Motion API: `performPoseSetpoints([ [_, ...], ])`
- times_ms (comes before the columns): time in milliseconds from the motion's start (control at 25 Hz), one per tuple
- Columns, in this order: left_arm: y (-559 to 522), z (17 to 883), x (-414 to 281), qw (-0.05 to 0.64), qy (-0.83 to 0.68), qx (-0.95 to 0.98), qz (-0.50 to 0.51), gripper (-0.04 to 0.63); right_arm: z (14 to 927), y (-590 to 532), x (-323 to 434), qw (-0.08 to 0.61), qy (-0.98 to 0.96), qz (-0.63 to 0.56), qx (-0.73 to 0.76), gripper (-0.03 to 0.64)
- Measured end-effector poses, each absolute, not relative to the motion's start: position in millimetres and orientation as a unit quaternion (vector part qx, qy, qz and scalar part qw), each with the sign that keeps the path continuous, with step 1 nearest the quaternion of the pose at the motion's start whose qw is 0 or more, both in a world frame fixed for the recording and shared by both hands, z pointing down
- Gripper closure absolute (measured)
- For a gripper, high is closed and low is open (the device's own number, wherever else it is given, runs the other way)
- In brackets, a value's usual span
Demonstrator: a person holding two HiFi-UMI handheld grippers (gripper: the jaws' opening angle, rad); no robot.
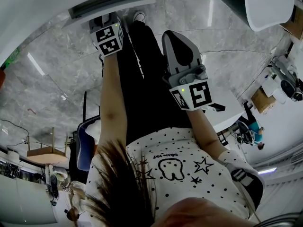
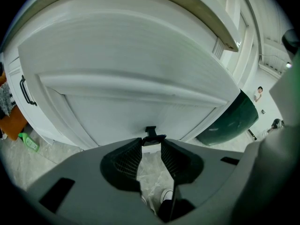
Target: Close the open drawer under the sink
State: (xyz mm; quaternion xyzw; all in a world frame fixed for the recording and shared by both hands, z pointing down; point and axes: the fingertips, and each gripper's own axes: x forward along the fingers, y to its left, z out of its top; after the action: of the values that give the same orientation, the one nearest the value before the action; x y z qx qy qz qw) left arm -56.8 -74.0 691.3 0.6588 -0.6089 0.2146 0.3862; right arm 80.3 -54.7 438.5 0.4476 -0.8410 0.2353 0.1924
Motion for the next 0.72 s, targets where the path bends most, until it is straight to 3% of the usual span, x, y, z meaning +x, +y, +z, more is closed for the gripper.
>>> performPoseSetpoints([
  [720, -76.3, 691.5, -58.1, 0.383, -0.613, 0.658, 0.213, 0.469, 441.2, -53.6, 82.8, 0.19, -0.841, 0.24, 0.447, 0.603],
])
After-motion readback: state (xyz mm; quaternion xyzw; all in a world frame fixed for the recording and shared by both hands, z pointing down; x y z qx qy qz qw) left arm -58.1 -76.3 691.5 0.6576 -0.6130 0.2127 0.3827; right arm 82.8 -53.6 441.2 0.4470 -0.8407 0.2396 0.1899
